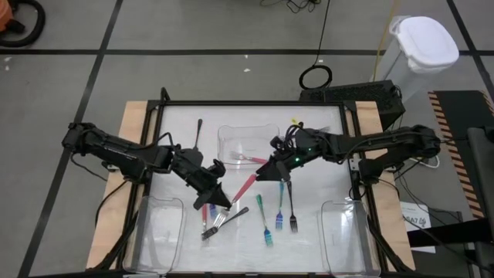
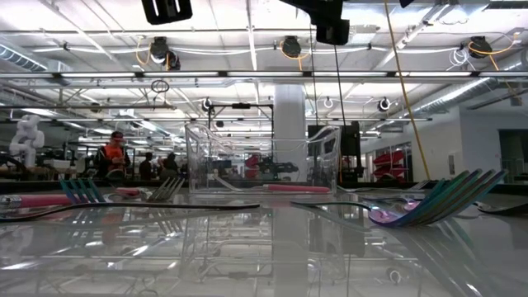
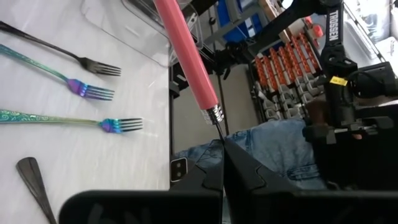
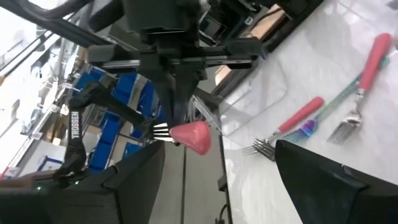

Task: Sort silverware by color (type)
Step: Put the pink fork into the middle transparent bin

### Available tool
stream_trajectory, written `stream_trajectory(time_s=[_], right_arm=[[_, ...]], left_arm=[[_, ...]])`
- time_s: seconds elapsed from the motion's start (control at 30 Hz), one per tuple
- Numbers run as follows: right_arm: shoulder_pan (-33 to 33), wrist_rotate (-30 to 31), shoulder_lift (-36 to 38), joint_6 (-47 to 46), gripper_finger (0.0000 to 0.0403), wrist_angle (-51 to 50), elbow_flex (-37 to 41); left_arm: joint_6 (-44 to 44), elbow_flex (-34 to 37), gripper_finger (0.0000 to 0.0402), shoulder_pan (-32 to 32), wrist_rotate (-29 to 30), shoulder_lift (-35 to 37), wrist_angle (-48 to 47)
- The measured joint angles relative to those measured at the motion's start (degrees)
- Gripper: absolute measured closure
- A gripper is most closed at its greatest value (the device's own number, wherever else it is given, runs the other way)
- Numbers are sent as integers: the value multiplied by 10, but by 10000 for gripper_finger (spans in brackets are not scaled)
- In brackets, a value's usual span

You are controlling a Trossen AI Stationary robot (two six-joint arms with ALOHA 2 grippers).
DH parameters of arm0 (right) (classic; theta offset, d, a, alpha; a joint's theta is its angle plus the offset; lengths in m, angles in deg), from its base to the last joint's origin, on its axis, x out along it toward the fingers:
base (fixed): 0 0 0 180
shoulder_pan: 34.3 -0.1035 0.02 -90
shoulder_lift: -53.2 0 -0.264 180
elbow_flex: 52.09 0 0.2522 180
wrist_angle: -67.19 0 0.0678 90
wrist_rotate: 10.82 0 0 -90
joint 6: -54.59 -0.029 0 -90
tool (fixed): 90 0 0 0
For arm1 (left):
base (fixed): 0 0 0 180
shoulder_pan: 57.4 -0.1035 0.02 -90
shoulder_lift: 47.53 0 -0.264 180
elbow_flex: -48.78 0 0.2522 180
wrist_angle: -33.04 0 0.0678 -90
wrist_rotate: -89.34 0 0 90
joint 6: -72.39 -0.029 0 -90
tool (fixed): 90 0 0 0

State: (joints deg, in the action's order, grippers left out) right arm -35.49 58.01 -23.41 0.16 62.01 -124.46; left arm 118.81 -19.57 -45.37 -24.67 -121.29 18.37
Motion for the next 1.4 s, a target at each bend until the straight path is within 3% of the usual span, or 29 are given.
stream_trajectory(time_s=[0.77,1.4], right_arm=[[-12,1,-40,-19,112,74,0],[-12,0,-40,-4,291,77,0]], left_arm=[[-3,1,401,0,-3,0,-2],[-2,1,401,0,2,0,-11]])
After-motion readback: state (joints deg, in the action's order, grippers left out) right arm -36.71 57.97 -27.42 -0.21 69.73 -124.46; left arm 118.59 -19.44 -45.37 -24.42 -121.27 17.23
